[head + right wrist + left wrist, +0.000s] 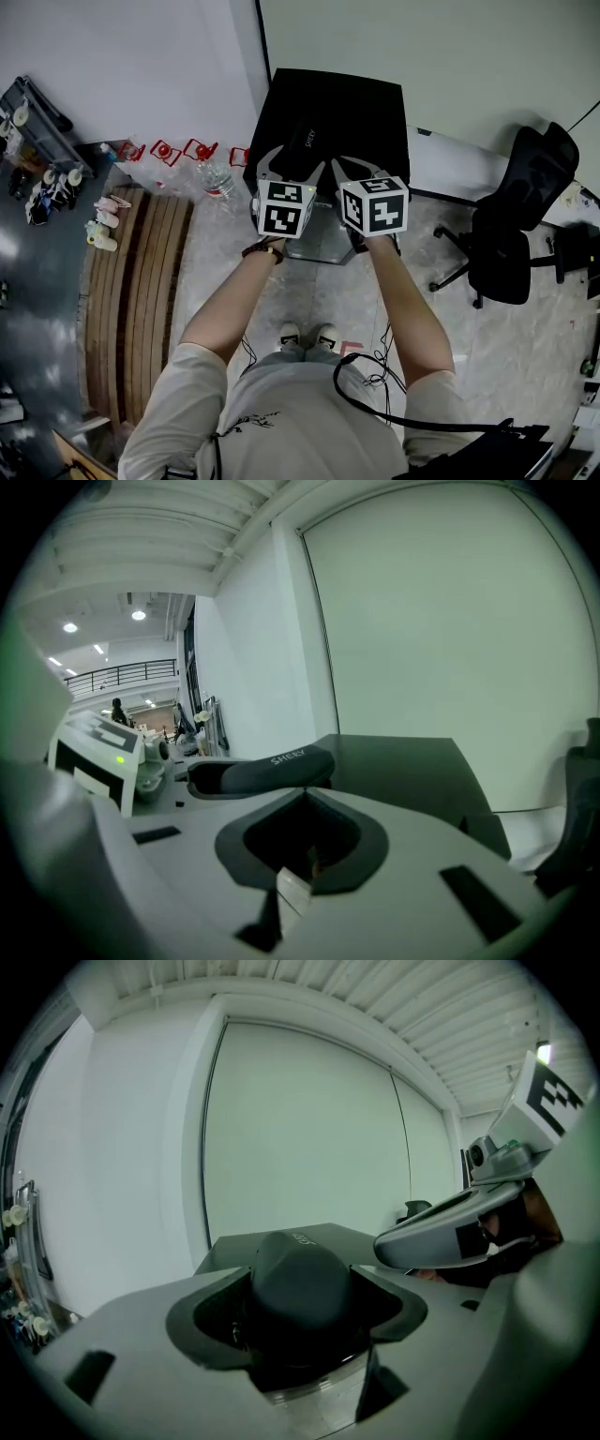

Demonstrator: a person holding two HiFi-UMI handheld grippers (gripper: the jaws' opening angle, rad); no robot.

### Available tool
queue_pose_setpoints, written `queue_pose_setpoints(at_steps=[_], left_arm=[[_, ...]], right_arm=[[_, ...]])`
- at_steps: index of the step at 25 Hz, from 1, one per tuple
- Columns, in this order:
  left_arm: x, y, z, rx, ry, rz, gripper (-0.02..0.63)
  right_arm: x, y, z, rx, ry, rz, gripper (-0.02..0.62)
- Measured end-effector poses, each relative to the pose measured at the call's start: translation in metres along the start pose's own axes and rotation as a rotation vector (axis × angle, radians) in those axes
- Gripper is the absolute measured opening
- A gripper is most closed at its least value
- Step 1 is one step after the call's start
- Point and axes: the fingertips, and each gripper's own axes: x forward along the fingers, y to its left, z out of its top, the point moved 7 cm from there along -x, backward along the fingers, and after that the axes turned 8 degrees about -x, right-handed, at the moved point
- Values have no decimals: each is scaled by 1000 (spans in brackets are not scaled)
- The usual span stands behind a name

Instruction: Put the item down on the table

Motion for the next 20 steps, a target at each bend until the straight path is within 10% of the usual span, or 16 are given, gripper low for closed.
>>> queue_pose_setpoints(at_steps=[20], left_arm=[[11, 2, -24, 23, 8, 41, 336]], right_arm=[[-2, -7, -10, 26, 4, 0, 6]])
